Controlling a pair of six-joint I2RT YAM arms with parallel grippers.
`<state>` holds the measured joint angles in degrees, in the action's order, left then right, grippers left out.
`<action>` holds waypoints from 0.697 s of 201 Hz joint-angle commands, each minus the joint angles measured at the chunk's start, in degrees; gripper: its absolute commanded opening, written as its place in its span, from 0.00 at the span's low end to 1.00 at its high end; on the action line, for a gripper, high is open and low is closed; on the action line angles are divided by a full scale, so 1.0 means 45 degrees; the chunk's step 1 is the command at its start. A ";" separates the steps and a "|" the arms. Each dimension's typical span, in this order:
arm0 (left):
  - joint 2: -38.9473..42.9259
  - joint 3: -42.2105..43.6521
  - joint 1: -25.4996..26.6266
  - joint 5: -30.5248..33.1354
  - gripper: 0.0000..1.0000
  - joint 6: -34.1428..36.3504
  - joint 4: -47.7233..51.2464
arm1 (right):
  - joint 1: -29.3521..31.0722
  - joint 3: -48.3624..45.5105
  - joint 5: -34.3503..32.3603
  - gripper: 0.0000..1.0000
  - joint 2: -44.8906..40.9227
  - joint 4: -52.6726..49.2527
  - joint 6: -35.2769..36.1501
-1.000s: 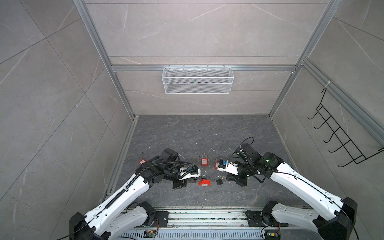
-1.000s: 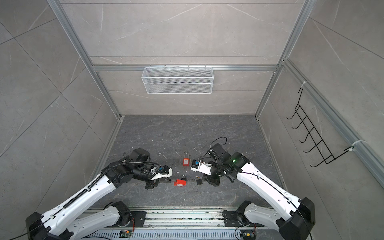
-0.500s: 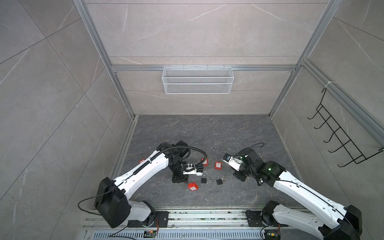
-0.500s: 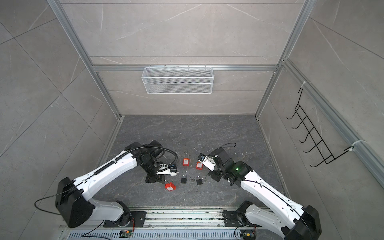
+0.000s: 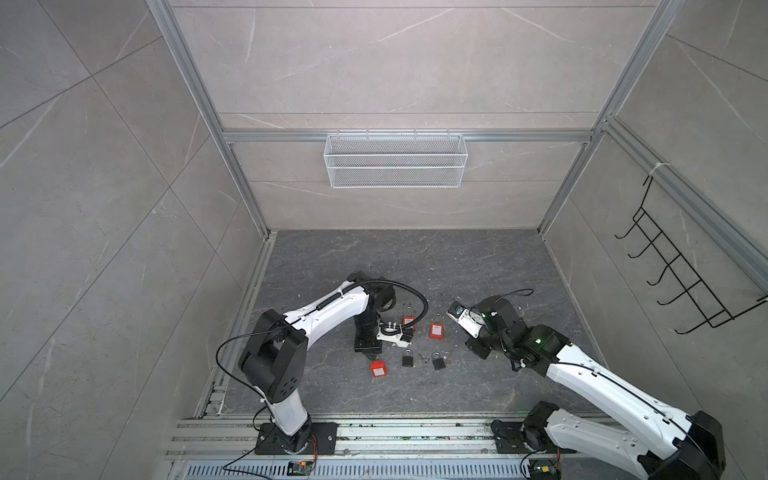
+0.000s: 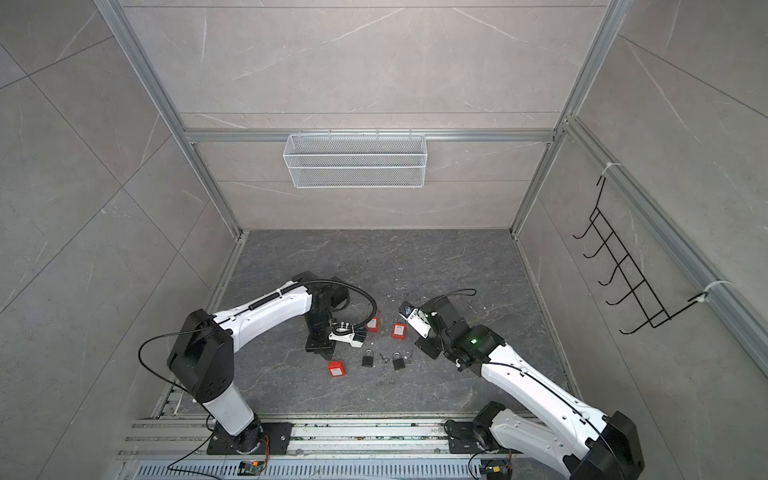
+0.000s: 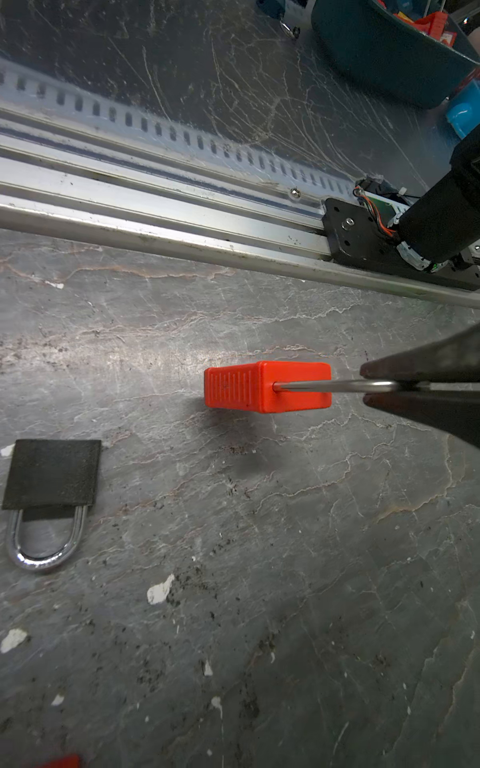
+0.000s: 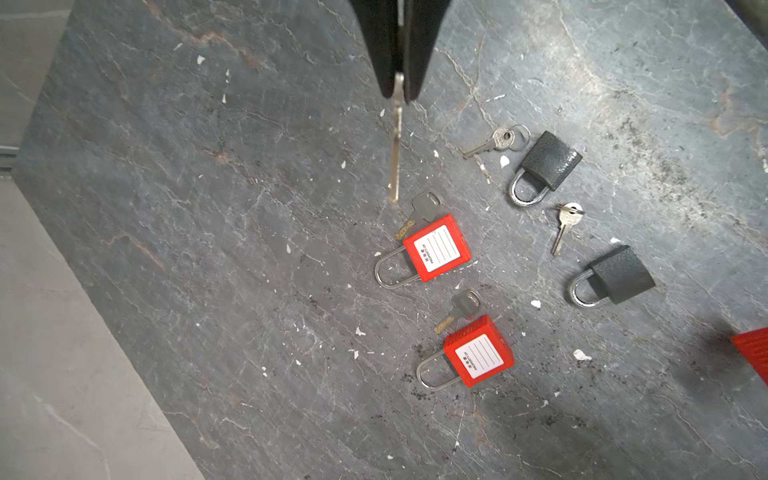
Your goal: Lock with the key
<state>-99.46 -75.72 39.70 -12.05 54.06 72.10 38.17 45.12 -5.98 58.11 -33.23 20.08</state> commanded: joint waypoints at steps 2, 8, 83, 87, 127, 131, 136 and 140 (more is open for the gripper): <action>-0.0511 -0.0697 -0.0005 0.0218 0.00 0.0519 0.0778 | -0.0065 0.0503 0.0596 0.00 0.0238 0.0240 -0.0629; -0.0686 -0.0748 -0.0014 0.0282 0.00 0.0532 0.0813 | -0.0064 0.0567 0.0606 0.00 0.0302 0.0210 -0.0807; -0.2259 -0.1909 0.0005 0.1251 0.06 0.0640 0.0225 | -0.0059 0.2009 0.1159 0.00 0.0721 -0.0945 -0.3577; -0.2323 -0.1969 0.0005 0.1267 0.06 0.0675 0.0201 | -0.0054 0.2086 0.1230 0.00 0.0702 -0.1014 -0.3868; -0.2807 -0.2255 -0.0012 0.1487 0.14 0.0624 -0.0542 | -0.0064 0.3029 0.1523 0.00 0.0735 -0.1816 -0.7046; -0.2852 -0.2291 -0.0012 0.1485 0.15 0.0613 -0.0666 | -0.0051 0.3081 0.1552 0.00 0.0739 -0.1864 -0.7361; -0.2904 -0.2282 -0.0009 0.1487 0.15 0.0579 -0.0834 | -0.0052 0.3129 0.1577 0.00 0.0740 -0.1951 -0.7715; -0.2931 -0.2284 -0.0014 0.1473 0.15 0.0548 -0.0928 | -0.0053 0.3164 0.1592 0.00 0.0740 -0.2029 -0.7960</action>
<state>-111.02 -84.55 39.75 -6.52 55.79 71.26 38.15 56.60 -0.38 61.12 -38.79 -4.38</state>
